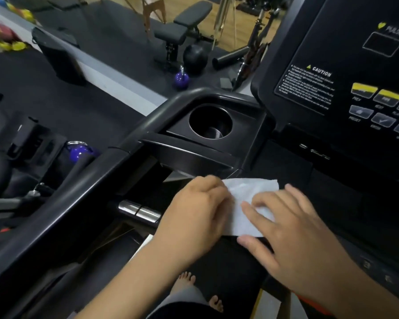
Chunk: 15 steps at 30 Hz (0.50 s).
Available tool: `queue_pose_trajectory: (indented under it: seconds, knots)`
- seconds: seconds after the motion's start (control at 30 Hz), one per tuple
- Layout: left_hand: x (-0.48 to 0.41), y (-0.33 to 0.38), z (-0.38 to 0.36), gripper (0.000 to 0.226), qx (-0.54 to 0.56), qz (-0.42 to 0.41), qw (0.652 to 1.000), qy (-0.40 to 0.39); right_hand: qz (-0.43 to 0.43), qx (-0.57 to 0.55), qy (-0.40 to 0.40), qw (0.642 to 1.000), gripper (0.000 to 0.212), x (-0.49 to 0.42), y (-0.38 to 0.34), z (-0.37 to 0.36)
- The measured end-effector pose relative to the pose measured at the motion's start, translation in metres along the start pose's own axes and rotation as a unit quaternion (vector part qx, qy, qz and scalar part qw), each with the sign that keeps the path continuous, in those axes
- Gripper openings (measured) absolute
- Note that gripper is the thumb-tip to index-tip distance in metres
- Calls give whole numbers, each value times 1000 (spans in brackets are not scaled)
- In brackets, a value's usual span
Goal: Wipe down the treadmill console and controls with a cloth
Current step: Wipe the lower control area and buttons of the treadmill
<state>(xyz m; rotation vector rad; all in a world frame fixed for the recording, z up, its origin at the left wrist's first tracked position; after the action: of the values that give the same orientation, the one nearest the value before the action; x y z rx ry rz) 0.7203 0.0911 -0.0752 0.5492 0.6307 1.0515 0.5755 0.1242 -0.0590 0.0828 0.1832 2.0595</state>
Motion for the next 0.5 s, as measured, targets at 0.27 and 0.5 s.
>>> queue_pose_trajectory:
  seconds: [0.27, 0.5]
  knots:
    - [3, -5, -7, 40, -54, 42, 996, -49, 9, 26, -26, 999, 74, 4, -27, -13]
    - [-28, -4, -8, 29, -101, 34, 994, -41, -54, 24, -55, 997, 74, -22, -4, -12]
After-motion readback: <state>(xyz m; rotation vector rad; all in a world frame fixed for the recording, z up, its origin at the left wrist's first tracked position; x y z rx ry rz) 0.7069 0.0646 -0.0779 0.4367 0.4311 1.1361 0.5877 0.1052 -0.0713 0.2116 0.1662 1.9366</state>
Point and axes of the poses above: each hand's wrist, its own x-axis away from the middle knuckle, its own z-axis out of the back of the hand, y = z × x, the point moved 6 cm from there along -x, towards the middle knuckle, and after that the axes turned 9 degrees about x, right-handed, at the moved point
